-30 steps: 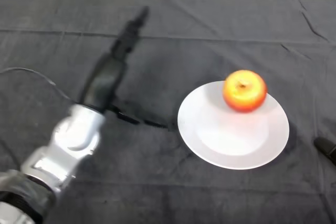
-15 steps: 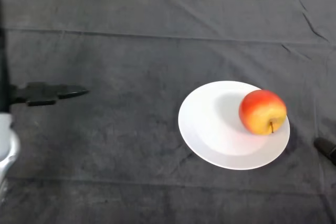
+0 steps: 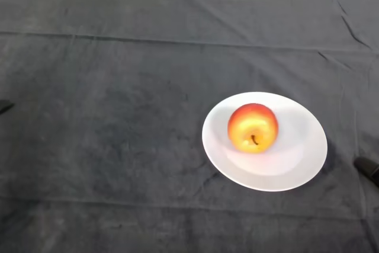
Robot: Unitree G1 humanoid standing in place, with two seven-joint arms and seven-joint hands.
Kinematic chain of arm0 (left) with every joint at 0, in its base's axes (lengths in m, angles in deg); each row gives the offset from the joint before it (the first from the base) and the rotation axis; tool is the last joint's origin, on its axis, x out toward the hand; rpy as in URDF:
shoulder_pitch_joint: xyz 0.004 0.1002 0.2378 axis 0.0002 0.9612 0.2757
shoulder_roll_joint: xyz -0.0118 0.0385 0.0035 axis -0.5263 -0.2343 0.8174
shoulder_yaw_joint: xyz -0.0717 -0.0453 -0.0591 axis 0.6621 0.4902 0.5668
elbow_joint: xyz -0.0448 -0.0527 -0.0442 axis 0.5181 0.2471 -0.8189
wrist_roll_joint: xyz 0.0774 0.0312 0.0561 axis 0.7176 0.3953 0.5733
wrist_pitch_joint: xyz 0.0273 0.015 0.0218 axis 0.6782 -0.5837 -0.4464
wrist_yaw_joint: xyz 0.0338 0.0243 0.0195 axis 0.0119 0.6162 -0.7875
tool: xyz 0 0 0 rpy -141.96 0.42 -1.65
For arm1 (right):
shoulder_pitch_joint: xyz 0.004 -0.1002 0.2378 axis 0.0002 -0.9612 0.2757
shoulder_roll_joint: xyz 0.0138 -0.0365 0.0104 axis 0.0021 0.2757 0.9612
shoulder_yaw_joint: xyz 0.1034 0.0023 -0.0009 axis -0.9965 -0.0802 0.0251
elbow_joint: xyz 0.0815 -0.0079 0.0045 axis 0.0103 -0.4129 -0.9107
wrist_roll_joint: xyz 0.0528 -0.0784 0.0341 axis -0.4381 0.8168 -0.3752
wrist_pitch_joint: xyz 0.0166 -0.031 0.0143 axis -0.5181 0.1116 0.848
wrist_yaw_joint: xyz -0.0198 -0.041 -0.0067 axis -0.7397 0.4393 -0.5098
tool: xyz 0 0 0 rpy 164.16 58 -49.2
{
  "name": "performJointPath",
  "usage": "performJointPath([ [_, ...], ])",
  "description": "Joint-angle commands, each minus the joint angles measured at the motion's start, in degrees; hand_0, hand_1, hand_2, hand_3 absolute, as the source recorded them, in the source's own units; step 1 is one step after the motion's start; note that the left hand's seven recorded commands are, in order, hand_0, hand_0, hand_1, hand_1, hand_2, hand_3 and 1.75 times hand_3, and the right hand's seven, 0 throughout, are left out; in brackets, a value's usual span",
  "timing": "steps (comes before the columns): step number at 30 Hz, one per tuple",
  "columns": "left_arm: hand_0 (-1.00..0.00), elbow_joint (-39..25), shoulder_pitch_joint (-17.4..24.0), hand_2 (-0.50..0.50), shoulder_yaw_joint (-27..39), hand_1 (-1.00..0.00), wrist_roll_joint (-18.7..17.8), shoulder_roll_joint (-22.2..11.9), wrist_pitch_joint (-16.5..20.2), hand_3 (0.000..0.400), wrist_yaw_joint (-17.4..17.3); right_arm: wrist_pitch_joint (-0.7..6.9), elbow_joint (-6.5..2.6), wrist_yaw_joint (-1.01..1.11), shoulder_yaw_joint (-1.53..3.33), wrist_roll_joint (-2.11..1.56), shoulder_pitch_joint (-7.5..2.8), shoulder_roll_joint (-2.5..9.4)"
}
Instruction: Move the apple to the plate
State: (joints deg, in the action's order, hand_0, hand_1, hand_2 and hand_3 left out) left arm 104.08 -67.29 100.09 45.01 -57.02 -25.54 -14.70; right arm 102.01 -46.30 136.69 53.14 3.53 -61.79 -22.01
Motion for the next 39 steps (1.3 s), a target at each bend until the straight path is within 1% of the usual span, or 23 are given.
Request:
performJointPath([
  [1, 0.00, -2.8, 2.6, 0.00, 2.4, 0.00, -0.5, -3.2, -1.5, 0.000, 1.0, 0.10, -0.60, -0.14, -0.63, 0.41, 0.95, -1.83],
  [6, 0.00, -2.0, 3.2, 0.00, 6.2, 0.00, -0.8, -2.9, -1.5, 0.000, 1.8, 0.11, -0.61, -0.13, -0.64, 0.41, 0.96, -1.84],
  [13, 0.00, -0.7, 2.2, 0.00, 8.5, 0.00, 1.1, -1.0, -1.4, 0.000, 3.4, 0.12, -0.63, -0.12, -0.64, 0.42, 0.97, -1.84],
  [17, 0.00, 0.0, 1.6, 0.00, 9.4, 0.00, 1.8, -0.2, -1.3, 0.000, 3.5, 0.13, -0.64, -0.11, -0.65, 0.42, 0.97, -1.85],
  [25, 0.00, 0.1, 1.5, 0.00, 10.9, 0.00, 1.9, 0.5, -1.0, 0.000, 2.3, 0.13, -0.65, -0.10, -0.65, 0.43, 0.98, -1.85],
  [39, 0.00, 3.4, 0.4, 0.00, 12.7, 0.00, 1.9, 1.4, -2.7, 0.000, -0.8, 0.14, -0.67, -0.09, -0.66, 0.44, 0.99, -1.85],
])
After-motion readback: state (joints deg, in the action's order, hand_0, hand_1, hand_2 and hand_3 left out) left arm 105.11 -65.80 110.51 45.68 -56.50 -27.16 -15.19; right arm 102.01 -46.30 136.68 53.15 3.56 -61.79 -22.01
